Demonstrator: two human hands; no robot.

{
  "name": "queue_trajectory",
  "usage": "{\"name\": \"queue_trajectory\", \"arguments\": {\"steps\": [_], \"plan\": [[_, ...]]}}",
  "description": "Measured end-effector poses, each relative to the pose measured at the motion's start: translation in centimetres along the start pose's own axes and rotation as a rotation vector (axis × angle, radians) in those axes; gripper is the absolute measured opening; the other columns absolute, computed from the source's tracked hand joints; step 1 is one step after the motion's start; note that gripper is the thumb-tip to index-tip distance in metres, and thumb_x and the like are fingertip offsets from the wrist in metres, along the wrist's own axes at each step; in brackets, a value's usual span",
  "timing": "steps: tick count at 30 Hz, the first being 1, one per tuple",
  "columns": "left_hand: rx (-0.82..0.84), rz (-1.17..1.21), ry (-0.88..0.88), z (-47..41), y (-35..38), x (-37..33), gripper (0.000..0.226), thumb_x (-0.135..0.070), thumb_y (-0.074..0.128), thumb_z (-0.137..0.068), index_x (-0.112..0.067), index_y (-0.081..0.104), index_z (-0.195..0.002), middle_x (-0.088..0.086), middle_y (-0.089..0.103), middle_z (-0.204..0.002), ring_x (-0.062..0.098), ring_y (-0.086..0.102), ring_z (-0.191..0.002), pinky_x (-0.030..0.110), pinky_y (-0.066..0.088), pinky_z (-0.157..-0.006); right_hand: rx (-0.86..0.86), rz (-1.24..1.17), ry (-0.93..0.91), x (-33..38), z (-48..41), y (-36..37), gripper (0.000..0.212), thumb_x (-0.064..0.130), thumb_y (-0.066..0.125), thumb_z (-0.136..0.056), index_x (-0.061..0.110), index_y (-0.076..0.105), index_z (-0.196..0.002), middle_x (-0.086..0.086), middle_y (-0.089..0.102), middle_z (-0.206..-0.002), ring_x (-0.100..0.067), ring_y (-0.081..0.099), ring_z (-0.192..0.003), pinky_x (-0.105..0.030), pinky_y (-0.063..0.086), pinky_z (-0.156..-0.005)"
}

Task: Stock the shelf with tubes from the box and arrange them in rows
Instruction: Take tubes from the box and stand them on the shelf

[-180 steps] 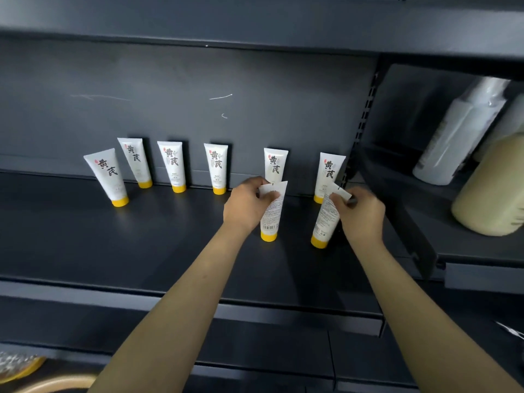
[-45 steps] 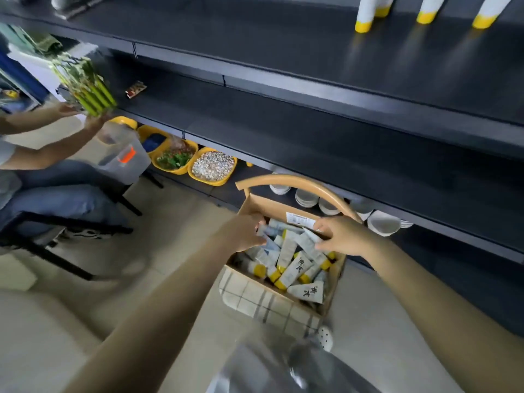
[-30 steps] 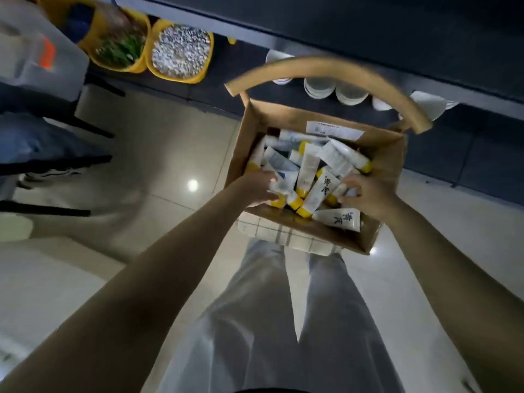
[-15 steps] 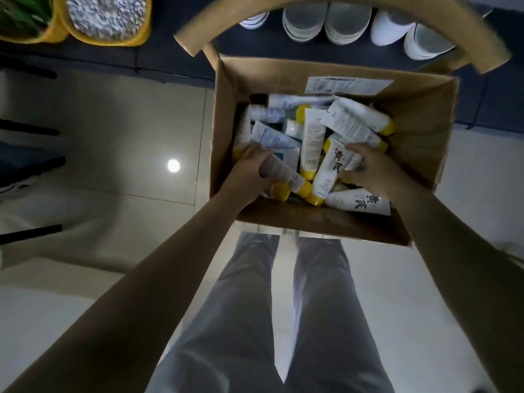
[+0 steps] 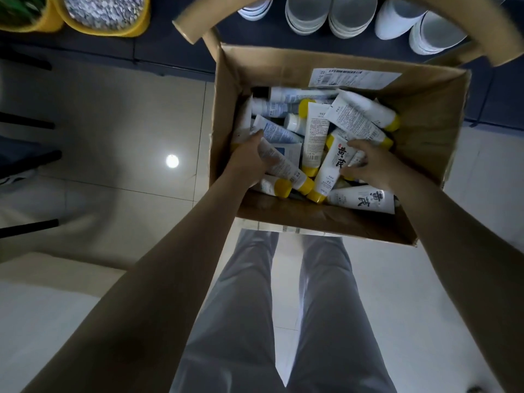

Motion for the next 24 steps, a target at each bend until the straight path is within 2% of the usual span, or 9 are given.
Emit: {"name": "queue_trajectory", "arguments": {"steps": [3,6,7,10,14,17,21,23,24], "plan": [[-0.112,0.018,0.052,0.1,-0.5,0.2,0.051,-0.015,0.051,-0.096,-0.015,0.037,-0.144,0.005,0.041,-0.146,0.02,0.042,-0.131,0.018,0.039,-0.092,0.008,-0.105,0.009,-0.4,-0.2,-0.2,0.066,0.017,0.069,-0.084,0.019,0.035,-0.141,-0.004,0.051,-0.131,-0.018,0.052,-0.107,-0.026,0.047,-0.069],[-0.153,0.076,0.078,0.3,-0.7,0.7,0.043,-0.013,0.051,-0.095,-0.013,0.047,-0.138,0.004,0.049,-0.138,0.017,0.048,-0.123,0.002,0.043,-0.071,0.059,-0.138,0.002,-0.8,-0.5,0.5,0.076,0.018,0.069,-0.084,0.017,0.028,-0.147,-0.003,0.056,-0.118,-0.02,0.052,-0.114,-0.035,0.048,-0.089],[-0.154,0.103,0.085,0.3,-0.7,0.8,0.041,-0.012,0.053,-0.094,-0.012,0.051,-0.135,0.005,0.052,-0.135,0.016,0.049,-0.119,0.001,0.044,-0.065,0.047,-0.103,-0.013,-0.9,-0.6,0.6,0.076,0.019,0.07,-0.084,0.017,0.027,-0.147,-0.003,0.053,-0.118,-0.019,0.051,-0.115,-0.038,0.046,-0.095],[-0.125,0.136,0.101,0.1,-0.4,0.8,0.029,-0.014,0.058,-0.09,-0.009,0.062,-0.119,0.008,0.059,-0.12,0.019,0.054,-0.111,0.012,0.048,-0.071,0.004,0.004,-0.037,-0.9,-1.3,0.5,0.073,0.021,0.07,-0.083,0.016,0.031,-0.145,-0.011,0.043,-0.129,-0.025,0.048,-0.118,-0.042,0.043,-0.101],[-0.06,0.18,0.092,0.2,-0.2,0.5,0.03,-0.016,0.061,-0.09,-0.006,0.061,-0.118,0.009,0.06,-0.117,0.019,0.057,-0.107,0.024,0.055,-0.079,-0.052,0.053,-0.041,-0.6,-1.8,0.3,0.067,0.019,0.069,-0.084,0.013,0.037,-0.143,-0.016,0.04,-0.131,-0.028,0.048,-0.117,-0.034,0.044,-0.091],[-0.052,0.243,0.079,0.4,0.2,0.2,0.028,-0.014,0.063,-0.089,-0.004,0.062,-0.115,0.012,0.063,-0.114,0.021,0.062,-0.104,0.028,0.057,-0.079,-0.08,0.07,-0.035,-0.9,-1.8,0.2,0.064,0.022,0.073,-0.08,0.011,0.044,-0.136,-0.015,0.036,-0.134,-0.029,0.047,-0.119,-0.037,0.045,-0.093],[-0.057,0.329,0.058,0.8,0.3,-0.5,0.025,-0.009,0.064,-0.087,-0.003,0.064,-0.111,0.01,0.065,-0.105,0.02,0.065,-0.094,0.023,0.058,-0.067,-0.109,0.029,-0.079,-0.6,-1.4,-0.5,0.04,0.024,0.075,-0.078,0.01,0.055,-0.11,-0.012,0.047,-0.121,-0.027,0.053,-0.103,-0.03,0.044,-0.065],[-0.073,0.301,0.088,1.6,0.2,-1.2,0.025,-0.011,0.066,-0.087,-0.003,0.065,-0.111,0.007,0.065,-0.1,0.014,0.064,-0.088,0.018,0.055,-0.064,-0.048,0.021,-0.121,0.0,-0.1,-0.5,0.028,0.021,0.073,-0.08,0.013,0.054,-0.1,-0.008,0.055,-0.106,-0.025,0.056,-0.094,-0.033,0.048,-0.067],[-0.094,0.229,0.122,2.1,0.1,-1.6,0.026,-0.014,0.067,-0.086,-0.004,0.066,-0.11,0.005,0.066,-0.099,0.012,0.063,-0.087,0.017,0.054,-0.067,-0.022,0.031,-0.139,0.3,1.0,-0.5,0.024,0.02,0.072,-0.081,0.015,0.053,-0.094,-0.005,0.057,-0.095,-0.025,0.057,-0.089,-0.033,0.049,-0.069]]}}
Point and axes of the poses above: each hand's wrist, its own z-axis away from the middle knuckle, its own y-axis out of the palm, x = y × z, the point moved 6 cm from there along -z, towards the middle knuckle
